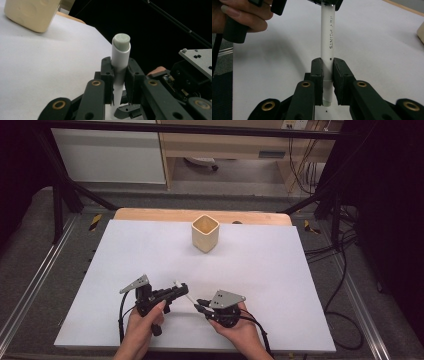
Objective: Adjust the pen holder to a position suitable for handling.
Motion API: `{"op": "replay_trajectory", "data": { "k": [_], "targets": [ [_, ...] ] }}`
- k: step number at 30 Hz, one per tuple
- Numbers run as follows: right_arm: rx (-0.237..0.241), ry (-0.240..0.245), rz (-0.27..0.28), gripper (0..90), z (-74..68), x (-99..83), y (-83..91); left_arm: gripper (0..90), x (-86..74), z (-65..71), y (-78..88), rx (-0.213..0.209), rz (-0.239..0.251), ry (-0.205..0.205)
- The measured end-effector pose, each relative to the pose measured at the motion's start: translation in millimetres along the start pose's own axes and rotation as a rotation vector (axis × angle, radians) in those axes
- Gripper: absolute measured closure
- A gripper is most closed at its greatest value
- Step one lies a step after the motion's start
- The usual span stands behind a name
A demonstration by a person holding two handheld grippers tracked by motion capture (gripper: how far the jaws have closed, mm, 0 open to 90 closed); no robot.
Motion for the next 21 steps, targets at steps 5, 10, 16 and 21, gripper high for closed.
{"op": "replay_trajectory", "data": {
  "k": [5,10,16,21],
  "targets": [
    [0.016,-0.01,-0.004,79.0,0.2,-1.5,-1.0,78.8,-0.7,0.5,-0.6,0.0,-0.008,-0.011],
    [0.026,-0.024,0.001,77.4,0.4,-1.6,-0.9,78.8,-0.1,1.2,-0.5,0.004,-0.006,-0.022],
    [0.022,-0.042,-0.003,66.6,2.3,-3.2,-2.1,78.8,3.7,-1.1,3.4,0.025,0.002,-0.043],
    [-0.008,-0.067,-0.009,45.7,7.1,-3.4,-2.9,78.8,7.8,-4.3,8.5,0.065,0.008,-0.076]
  ]
}}
Point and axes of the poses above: each handheld gripper's, and its own axes: y roughly backward along the jaws, x roughly out of its top, z roughly to its right, the point moved 8 cm from there along -y, roughly forward along the jaws, and after that the axes turned 7 degrees about -y, right-handed, at the moved point
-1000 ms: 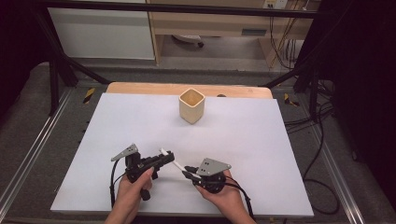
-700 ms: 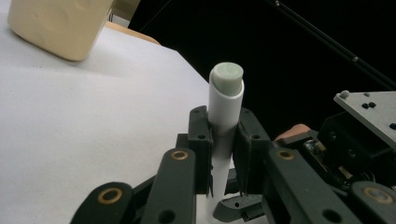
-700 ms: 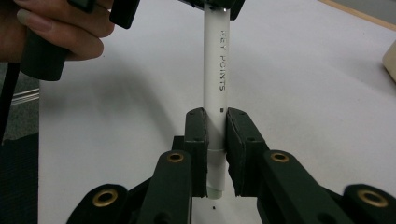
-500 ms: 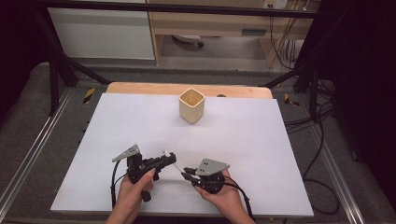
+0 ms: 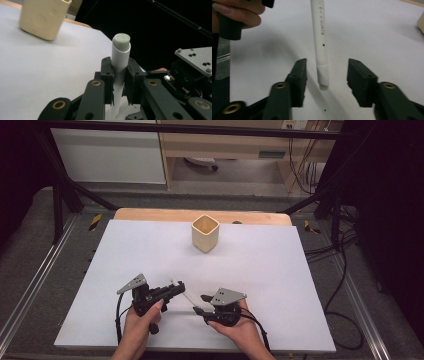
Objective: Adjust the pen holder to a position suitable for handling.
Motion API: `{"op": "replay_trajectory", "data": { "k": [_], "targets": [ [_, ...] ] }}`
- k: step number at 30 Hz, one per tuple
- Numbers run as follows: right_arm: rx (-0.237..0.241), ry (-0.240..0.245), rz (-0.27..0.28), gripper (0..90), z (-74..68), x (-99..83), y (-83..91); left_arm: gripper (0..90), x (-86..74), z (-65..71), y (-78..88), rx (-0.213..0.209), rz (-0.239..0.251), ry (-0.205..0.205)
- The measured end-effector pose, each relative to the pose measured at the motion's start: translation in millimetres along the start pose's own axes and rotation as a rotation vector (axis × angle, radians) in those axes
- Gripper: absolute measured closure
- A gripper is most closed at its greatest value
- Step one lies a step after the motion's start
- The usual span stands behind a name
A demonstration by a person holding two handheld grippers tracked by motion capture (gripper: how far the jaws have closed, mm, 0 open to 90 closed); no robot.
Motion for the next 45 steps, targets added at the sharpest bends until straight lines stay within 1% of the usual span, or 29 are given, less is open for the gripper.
{"op": "replay_trajectory", "data": {
  "k": [2,6,8,10,12,15,17,19,24,26,29,31,32,33,35,38,40,45],
  "targets": [
    [-0.01,-0.019,-0.008,37.8,3.4,-0.5,0.1,78.8,2.6,-1.5,2.7,0.019,0.005,-0.018],
    [-0.031,-0.051,-0.008,26.4,11.2,-0.9,2.4,78.8,5.6,-4.3,6.7,0.053,0.012,-0.043],
    [-0.059,-0.063,0.0,19.1,16.7,0.0,4.7,78.8,6.8,-5.6,8.5,0.064,0.017,-0.049],
    [-0.096,-0.09,0.005,10.4,23.2,1.0,7.0,78.8,8.0,-6.7,10.2,0.072,0.022,-0.053],
    [-0.12,-0.098,0.008,6.0,27.5,1.1,9.0,78.8,8.8,-7.9,11.9,0.081,0.022,-0.058],
    [-0.16,-0.111,0.012,4.5,34.8,-0.2,14.3,78.8,10.0,-9.8,14.1,0.101,0.02,-0.077],
    [-0.168,-0.112,0.025,4.0,38.2,0.5,19.2,78.8,10.9,-10.4,15.2,0.11,0.02,-0.087],
    [-0.176,-0.123,0.038,3.9,42.9,2.4,26.4,78.8,11.7,-10.7,16.2,0.117,0.018,-0.099],
    [-0.205,-0.156,0.065,4.0,59.9,5.5,52.6,78.7,13.0,-10.7,18.1,0.127,0.02,-0.113],
    [-0.23,-0.175,0.075,4.5,68.7,4.6,64.4,78.7,14.1,-11.2,20.3,0.139,0.021,-0.127],
    [-0.271,-0.192,0.075,4.5,79.0,-2.0,82.8,78.7,16.1,-11.9,22.7,0.149,0.025,-0.136],
    [-0.29,-0.198,0.065,4.2,82.8,-9.7,92.5,78.8,16.7,-12.4,24.0,0.156,0.025,-0.142],
    [-0.29,-0.198,0.065,4.2,82.8,-9.7,92.5,78.7,16.7,-12.4,24.0,0.156,0.025,-0.142],
    [-0.312,-0.205,0.048,3.8,84.9,-17.8,101.1,78.8,17.1,-12.6,24.8,0.16,0.025,-0.145],
    [-0.328,-0.208,0.039,3.6,86.2,-25.1,108.5,78.8,18.2,-11.8,26.8,0.172,0.025,-0.163],
    [-0.335,-0.201,0.024,2.6,87.0,-33.3,114.0,78.8,20.1,-10.7,28.3,0.186,0.027,-0.183],
    [-0.336,-0.197,0.015,2.7,89.8,-36.1,113.0,78.7,21.1,-11.5,28.8,0.191,0.033,-0.182],
    [-0.332,-0.219,-0.006,3.0,97.3,-40.5,105.8,78.7,21.2,-15.4,30.5,0.2,0.031,-0.175]
  ]
}}
Point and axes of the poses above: each handheld gripper's, and its own axes: y roughly backward along the jaws, x roughly out of its top, z roughly to its right, the point moved 8 cm from there along -y, roughly forward along the jaws, and after that the axes turned 7 degrees about -y, right-handed, at the moved point
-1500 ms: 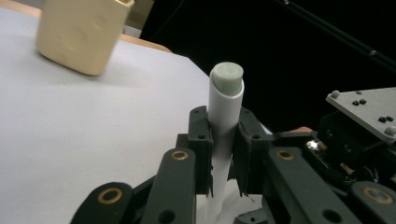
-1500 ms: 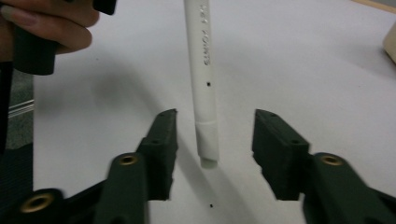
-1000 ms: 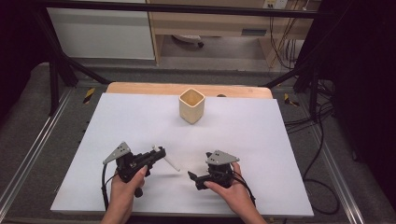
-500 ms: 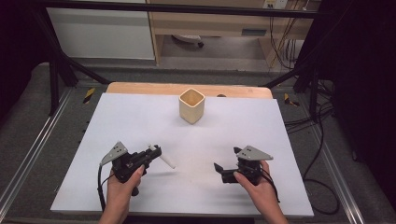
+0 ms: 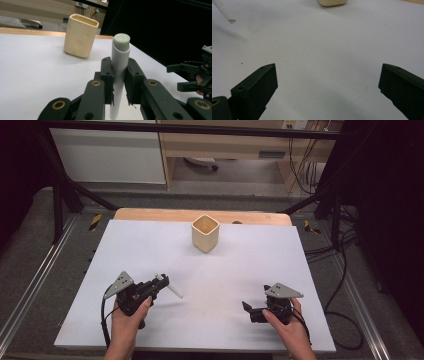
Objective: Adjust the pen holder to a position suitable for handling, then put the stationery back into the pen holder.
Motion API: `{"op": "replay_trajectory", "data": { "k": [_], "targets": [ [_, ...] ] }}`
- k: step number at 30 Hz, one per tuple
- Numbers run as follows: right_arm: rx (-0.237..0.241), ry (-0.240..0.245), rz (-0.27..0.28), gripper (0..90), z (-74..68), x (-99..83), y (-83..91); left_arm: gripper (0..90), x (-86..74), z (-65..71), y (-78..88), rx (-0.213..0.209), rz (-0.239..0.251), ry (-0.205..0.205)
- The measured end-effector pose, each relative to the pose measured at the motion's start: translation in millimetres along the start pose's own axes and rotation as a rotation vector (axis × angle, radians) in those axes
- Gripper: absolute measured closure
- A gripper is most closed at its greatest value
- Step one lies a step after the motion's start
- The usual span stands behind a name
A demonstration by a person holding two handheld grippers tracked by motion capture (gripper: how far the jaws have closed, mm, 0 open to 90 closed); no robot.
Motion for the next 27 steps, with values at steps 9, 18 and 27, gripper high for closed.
{"op": "replay_trajectory", "data": {
  "k": [9,18,27],
  "targets": [
    [-0.012,-0.037,0.027,3.8,4.3,-1.1,-0.1,78.7,9.9,7.2,3.1,0.007,0.0,-0.046],
    [-0.01,-0.003,0.067,3.7,-1.1,2.5,-3.3,78.7,28.1,14.3,-28.2,-0.023,-0.053,-0.077],
    [0.006,-0.012,0.056,3.8,-2.5,1.5,-5.7,78.7,50.0,16.6,-53.9,-0.043,-0.08,-0.095]
  ]
}}
Point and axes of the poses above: each handheld gripper's, and its own axes: y roughly backward along the jaws, x roughly out of its top, z roughly to its right, the point moved 8 cm from there along -y, roughly forward along the jaws, and after that the axes turned 7 degrees about -y, right-handed, at the moved point
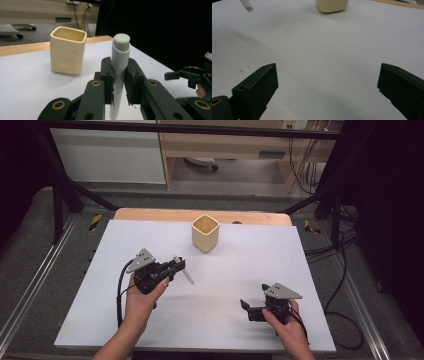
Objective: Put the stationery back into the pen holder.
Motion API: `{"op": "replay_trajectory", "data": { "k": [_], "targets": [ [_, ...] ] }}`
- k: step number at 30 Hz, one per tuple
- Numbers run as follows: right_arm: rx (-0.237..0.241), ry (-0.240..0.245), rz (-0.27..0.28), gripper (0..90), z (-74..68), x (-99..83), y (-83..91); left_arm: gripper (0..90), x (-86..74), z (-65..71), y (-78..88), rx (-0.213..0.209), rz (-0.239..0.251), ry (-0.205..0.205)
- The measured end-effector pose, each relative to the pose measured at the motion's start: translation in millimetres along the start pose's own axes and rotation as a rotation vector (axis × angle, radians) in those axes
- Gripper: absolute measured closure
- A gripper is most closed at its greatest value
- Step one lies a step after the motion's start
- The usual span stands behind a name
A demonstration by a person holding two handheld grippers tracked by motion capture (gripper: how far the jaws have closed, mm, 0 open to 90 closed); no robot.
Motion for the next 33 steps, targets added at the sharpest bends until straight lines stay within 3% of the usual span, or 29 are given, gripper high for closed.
{"op": "replay_trajectory", "data": {
  "k": [13,33],
  "targets": [
    [0.003,0.0,-0.018,3.6,-1.9,-1.9,-5.7,78.7,31.4,-2.5,-24.2,0.001,-0.017,-0.03],
    [0.008,-0.002,-0.022,3.5,-2.4,-3.0,-5.0,78.7,54.0,-7.5,-41.6,0.015,-0.017,-0.052]
  ]
}}
Point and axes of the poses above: each handheld gripper's, and its own axes: y roughly backward along the jaws, x roughly out of its top, z roughly to its right, the point moved 8 cm from there along -y, roughly forward along the jaws, and after that the axes turned 7 degrees about -y, right-handed, at the moved point
